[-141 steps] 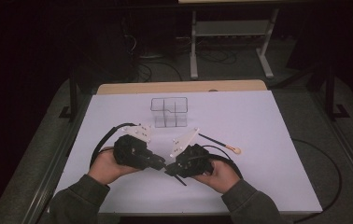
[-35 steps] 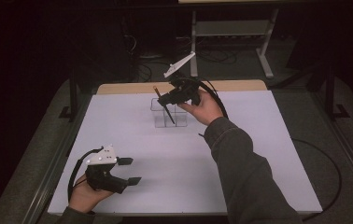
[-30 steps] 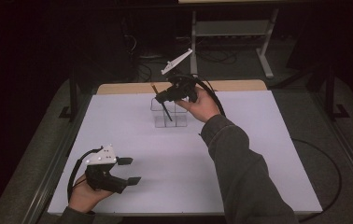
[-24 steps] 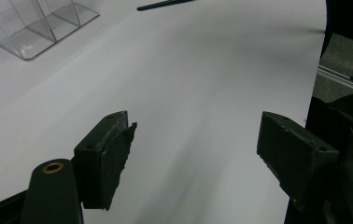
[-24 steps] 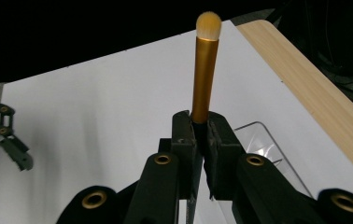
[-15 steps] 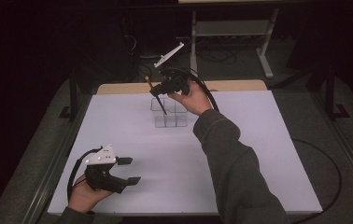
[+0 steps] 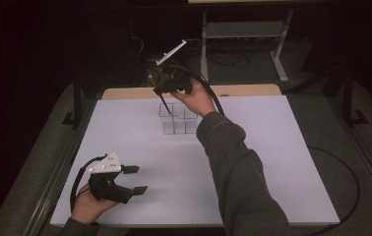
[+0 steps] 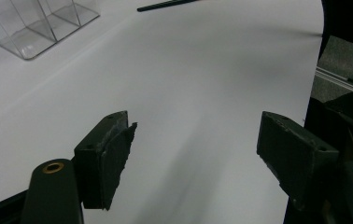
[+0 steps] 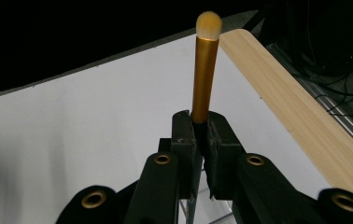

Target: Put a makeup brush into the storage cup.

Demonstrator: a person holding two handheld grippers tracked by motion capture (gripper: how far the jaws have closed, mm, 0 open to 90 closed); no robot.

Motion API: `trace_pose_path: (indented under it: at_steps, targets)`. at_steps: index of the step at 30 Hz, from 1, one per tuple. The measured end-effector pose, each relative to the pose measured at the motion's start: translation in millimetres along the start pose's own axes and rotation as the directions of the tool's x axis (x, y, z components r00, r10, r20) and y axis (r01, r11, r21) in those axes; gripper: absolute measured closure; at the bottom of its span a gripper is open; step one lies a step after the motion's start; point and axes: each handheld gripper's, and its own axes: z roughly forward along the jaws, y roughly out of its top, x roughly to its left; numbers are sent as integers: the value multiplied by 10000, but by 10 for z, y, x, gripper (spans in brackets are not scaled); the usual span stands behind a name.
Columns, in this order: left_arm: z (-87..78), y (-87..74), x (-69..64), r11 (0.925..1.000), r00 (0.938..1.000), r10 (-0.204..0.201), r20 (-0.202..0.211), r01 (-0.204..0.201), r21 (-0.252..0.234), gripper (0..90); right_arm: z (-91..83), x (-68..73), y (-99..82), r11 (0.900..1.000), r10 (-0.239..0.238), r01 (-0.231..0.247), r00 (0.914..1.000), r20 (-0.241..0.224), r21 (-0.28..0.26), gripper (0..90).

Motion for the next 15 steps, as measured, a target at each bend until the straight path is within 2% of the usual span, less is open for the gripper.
trace_pose_path:
  at_steps: [12, 15]
  targets:
    - [10, 3, -1, 10000, 10000, -7, 61, 7, 23, 254, 93, -68, -14, 9993, 379, -380, 9990, 256, 17, 823]
    - [12, 3, 0, 10000, 10000, -42, 69, 42, 0, 254, 94, -95, -22, 9997, 259, -259, 9993, 282, -38, 823]
